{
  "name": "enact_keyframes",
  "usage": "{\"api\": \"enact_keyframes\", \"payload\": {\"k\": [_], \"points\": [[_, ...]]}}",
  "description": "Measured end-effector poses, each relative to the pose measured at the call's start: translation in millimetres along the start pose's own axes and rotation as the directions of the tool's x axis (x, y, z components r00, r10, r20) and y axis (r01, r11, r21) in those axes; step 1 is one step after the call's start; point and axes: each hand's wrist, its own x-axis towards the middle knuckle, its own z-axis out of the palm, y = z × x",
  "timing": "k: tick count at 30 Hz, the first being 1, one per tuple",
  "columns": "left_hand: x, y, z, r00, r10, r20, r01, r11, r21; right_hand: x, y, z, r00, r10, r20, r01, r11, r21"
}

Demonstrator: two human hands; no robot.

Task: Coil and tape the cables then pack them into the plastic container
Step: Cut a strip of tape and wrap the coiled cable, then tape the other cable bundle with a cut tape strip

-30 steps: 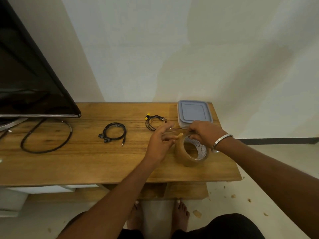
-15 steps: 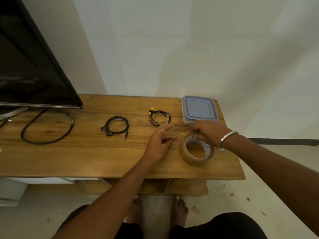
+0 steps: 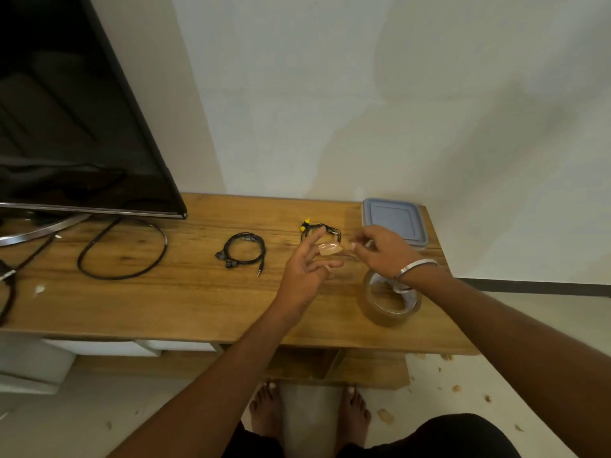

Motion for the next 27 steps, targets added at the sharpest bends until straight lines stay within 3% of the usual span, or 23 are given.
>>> {"api": "enact_keyframes", "payload": {"k": [10, 15, 24, 27], "points": [[-5.1, 11.7, -30.2, 1.0, -0.005, -0.025, 0.007, 0.997, 0.076, 2.8, -47.6, 38.4, 0.978, 0.207, 0.007, -0.192, 0.891, 0.411], [-10.4, 14.6, -45.0, 1.0, 0.023, -0.005, -0.022, 0.985, 0.172, 9.8, -58.5, 53.1, 0.959, 0.283, -0.014, -0.242, 0.844, 0.479], [-9.6, 10.8, -77.1, 0.993, 0.106, 0.052, -0.117, 0.937, 0.329, 18.0, -68.4, 71.5, 0.953, 0.287, 0.093, -0.275, 0.7, 0.659], [-5.9, 9.6, -87.4, 0.988, 0.143, 0.06, -0.153, 0.846, 0.511, 17.6, -73.6, 73.2, 0.972, 0.219, 0.086, -0.221, 0.72, 0.658]]}}
